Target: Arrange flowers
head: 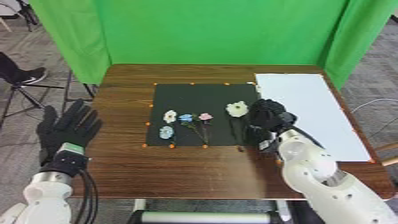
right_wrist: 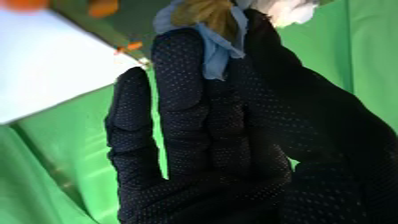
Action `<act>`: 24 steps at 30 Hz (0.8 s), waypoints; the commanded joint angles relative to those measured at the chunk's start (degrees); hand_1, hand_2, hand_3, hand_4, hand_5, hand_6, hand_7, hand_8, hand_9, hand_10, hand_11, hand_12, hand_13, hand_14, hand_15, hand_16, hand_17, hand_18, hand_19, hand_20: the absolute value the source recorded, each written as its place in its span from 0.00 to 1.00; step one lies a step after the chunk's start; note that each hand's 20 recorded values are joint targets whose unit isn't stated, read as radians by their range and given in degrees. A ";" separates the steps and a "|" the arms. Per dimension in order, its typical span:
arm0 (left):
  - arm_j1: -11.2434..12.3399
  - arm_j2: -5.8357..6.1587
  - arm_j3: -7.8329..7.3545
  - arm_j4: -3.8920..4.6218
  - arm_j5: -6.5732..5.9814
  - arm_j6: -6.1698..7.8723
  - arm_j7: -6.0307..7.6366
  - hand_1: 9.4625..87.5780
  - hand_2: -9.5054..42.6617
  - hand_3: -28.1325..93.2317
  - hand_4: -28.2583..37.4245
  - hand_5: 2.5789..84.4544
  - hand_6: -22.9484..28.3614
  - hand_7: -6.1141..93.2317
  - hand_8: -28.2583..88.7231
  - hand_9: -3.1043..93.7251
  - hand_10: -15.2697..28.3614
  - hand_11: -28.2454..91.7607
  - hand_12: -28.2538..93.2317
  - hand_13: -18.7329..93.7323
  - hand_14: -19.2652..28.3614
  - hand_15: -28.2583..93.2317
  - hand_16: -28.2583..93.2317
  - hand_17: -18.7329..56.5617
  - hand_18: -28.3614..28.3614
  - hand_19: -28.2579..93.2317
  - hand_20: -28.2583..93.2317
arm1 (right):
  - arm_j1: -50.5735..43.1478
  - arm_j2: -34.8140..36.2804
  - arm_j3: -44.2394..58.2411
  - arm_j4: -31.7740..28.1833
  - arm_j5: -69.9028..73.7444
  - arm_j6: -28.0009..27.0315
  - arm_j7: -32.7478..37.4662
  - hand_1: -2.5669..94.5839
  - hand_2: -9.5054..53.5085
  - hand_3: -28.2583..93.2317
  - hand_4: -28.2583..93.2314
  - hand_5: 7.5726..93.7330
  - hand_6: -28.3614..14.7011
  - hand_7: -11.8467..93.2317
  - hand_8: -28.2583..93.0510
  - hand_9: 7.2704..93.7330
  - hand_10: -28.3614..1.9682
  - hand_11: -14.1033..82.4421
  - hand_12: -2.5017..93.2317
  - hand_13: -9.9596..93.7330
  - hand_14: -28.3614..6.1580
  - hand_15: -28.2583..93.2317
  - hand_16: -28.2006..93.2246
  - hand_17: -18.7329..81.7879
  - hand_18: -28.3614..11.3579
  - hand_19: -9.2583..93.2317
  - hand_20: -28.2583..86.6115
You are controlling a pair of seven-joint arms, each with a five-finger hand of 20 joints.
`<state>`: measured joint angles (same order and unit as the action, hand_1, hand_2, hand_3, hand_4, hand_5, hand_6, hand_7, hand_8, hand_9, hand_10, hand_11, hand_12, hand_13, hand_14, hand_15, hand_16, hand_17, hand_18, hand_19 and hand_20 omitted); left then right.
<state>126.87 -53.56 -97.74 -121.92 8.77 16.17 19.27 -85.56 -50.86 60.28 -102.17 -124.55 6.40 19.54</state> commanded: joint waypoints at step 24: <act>3.21 -0.16 -2.31 -2.13 -2.01 3.70 1.93 0.22 0.44 0.78 0.00 0.36 0.58 0.25 0.14 0.23 0.65 0.43 0.30 0.25 0.65 0.51 0.15 0.18 0.69 0.46 0.30 | -2.73 -0.53 5.30 -5.25 -1.01 -6.40 2.84 0.36 0.00 0.89 0.00 0.54 0.61 0.33 0.10 0.61 0.47 0.37 0.22 0.63 0.47 0.66 0.42 0.40 0.14 0.77 0.58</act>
<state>129.17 -53.55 -99.98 -123.41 7.10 19.49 20.75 -87.46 -51.84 63.73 -105.56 -124.87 1.69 22.42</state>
